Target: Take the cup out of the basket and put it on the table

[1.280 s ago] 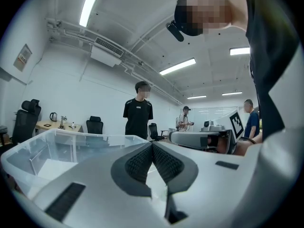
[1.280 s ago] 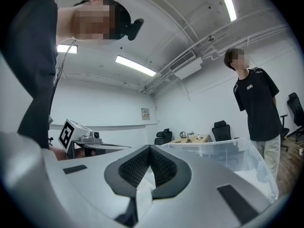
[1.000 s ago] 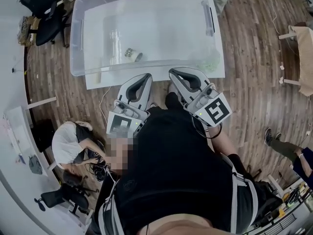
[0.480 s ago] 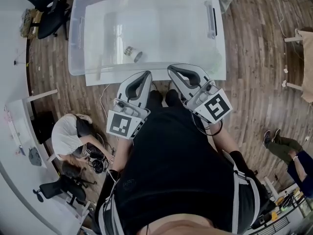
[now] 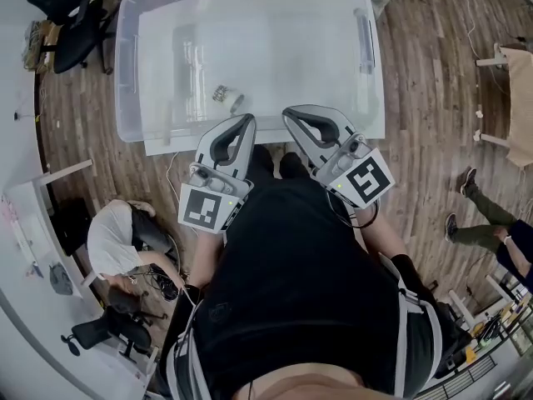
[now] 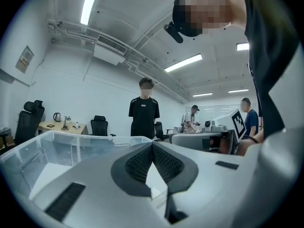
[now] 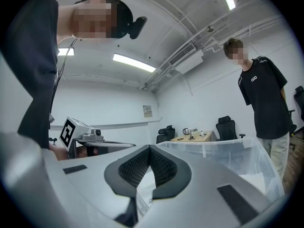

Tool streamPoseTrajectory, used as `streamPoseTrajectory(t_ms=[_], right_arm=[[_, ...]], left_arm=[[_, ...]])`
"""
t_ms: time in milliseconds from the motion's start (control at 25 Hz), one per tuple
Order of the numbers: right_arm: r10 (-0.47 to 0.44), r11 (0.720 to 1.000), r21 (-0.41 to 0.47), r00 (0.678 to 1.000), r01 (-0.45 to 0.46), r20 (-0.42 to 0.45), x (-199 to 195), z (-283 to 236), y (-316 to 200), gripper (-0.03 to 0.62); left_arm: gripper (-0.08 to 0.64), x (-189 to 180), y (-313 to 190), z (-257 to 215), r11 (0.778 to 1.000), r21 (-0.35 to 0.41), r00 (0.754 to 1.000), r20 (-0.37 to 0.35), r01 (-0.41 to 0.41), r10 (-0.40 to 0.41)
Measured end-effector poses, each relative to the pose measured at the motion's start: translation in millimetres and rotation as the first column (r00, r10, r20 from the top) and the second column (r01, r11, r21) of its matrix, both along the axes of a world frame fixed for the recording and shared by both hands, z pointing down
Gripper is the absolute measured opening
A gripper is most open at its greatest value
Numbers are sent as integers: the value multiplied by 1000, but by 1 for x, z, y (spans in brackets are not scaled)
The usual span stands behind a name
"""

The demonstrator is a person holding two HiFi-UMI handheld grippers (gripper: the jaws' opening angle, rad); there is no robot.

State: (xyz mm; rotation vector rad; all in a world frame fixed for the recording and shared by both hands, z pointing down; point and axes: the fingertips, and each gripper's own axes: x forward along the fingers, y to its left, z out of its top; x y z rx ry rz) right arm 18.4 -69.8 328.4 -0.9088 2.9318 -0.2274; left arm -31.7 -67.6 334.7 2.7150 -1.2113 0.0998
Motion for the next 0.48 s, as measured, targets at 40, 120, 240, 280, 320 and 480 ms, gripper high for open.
streamPoseTrajectory(t_ms=[40,120,240,280,320,480], right_arm=[[7,1000,4,1000,-7,4,-3,-1,-4,17],[22,1000,4,1000,-22,4,-10,-3,-10,17],[47,999,2,999,-47,-27,-24,-2,-20,17],[50,999,4,998,-50,-32,-30,-2,-23,17],[53,999,7,998,-53,-33,-36,-4,-26,17],[83,997,13,995,-82,-55,-57,-3,-35,17]], left_arm=[[18,-3,-4,-1,1000,2,1000,1,-7,7],[18,-10,-13,-6,1000,18,1000,-11,-17,17],[18,-22,-24,-18,996,72,997,-55,-43,47],[18,-28,-27,-15,997,61,998,-38,-50,53],[18,-35,-29,-12,997,47,998,-16,-55,56],[18,-59,-40,-9,997,20,997,18,-73,72]])
